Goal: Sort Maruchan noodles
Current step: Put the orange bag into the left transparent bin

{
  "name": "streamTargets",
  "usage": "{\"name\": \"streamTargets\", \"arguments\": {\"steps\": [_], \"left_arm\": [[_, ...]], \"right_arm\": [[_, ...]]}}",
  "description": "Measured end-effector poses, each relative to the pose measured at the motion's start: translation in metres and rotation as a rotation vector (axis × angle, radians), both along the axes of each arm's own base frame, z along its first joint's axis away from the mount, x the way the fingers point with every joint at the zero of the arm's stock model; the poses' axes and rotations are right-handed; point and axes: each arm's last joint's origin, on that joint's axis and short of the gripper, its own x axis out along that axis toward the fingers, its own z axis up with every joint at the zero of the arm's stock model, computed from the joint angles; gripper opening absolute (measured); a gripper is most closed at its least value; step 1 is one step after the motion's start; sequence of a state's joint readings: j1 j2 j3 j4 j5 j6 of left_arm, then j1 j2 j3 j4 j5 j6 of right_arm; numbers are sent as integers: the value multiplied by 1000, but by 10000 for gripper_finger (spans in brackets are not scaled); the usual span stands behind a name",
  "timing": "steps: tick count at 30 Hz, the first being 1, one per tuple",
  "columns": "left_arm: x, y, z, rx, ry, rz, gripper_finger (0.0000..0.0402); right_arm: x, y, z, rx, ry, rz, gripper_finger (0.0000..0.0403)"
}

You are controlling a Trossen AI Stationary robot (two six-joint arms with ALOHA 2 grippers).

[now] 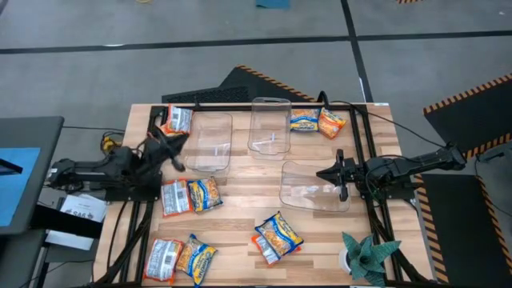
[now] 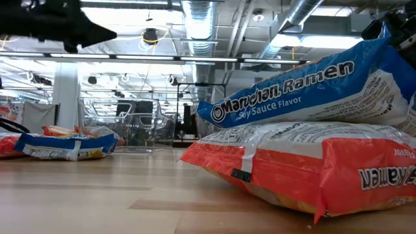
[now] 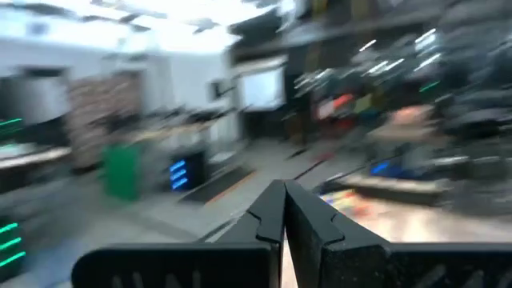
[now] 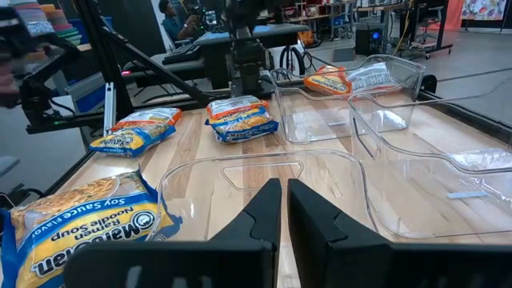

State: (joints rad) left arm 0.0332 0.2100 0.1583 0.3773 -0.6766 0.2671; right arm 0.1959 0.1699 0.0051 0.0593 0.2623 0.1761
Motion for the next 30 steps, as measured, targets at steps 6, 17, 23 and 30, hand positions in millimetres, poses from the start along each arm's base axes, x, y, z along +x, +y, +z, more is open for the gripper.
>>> {"name": "streamTargets", "arguments": {"steps": [6, 17, 23, 30], "left_arm": [[15, 26, 50, -106, 245, 302, 0], [15, 114, 53, -569, 515, 668, 0], [21, 120, 44, -581, 587, 685, 0], [20, 125, 35, -699, 590, 579, 1]], "right_arm": [[0, 0, 0, 0, 0, 0, 49], [0, 0, 0, 0, 0, 0, 49], [0, 0, 0, 0, 0, 2, 49], [0, 0, 0, 0, 1, 1, 49]]}}
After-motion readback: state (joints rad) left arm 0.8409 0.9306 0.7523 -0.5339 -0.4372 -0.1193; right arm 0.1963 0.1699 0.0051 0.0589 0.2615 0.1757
